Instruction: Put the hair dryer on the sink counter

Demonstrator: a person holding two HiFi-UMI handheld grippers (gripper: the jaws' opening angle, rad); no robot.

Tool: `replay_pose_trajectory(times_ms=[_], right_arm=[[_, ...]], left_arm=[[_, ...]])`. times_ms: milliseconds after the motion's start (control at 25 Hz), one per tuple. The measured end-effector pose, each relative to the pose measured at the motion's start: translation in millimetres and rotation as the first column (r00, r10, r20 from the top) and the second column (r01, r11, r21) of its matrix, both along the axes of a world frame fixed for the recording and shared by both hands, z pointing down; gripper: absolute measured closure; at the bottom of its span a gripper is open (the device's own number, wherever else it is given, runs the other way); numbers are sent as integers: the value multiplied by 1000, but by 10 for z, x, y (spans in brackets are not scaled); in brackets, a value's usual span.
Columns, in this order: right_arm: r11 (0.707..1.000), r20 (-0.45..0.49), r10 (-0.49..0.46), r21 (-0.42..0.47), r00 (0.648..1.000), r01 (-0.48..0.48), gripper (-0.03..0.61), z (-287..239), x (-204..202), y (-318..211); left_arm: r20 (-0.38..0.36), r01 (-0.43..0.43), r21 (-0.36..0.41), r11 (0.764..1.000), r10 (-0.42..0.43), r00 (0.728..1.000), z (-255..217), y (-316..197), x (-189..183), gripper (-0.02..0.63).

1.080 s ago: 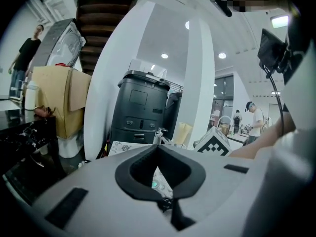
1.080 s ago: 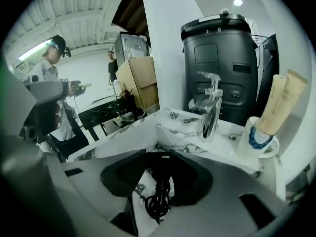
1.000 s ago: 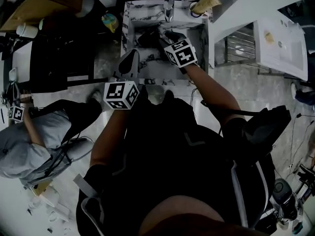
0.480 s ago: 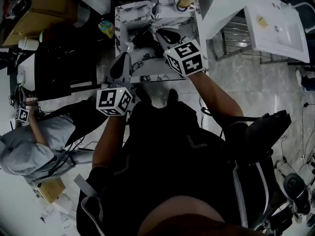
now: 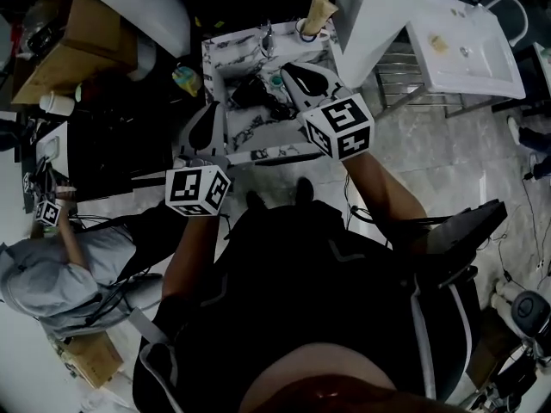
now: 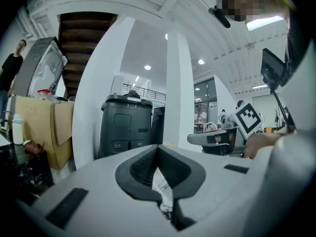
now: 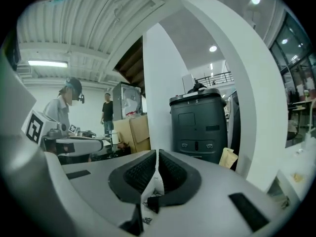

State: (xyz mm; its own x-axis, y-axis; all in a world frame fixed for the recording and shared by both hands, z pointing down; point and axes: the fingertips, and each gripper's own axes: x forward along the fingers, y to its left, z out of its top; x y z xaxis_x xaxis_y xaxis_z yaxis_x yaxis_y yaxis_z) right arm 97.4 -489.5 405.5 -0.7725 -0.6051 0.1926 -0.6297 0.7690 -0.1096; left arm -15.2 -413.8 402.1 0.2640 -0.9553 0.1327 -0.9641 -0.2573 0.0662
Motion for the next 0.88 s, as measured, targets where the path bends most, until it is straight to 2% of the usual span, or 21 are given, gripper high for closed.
replay_pose_trajectory(times_ms=[200,880], right_arm=[[998,50,63,16,997,-64,545,-215,36,152],[982,41,172,71,984,-175,554,-481,-134,554]], left_arm=[[4,-32,31,999,32,999,-200,104,-107,609],[-46,-62,69,996,66,997,-386,397,-432,609]])
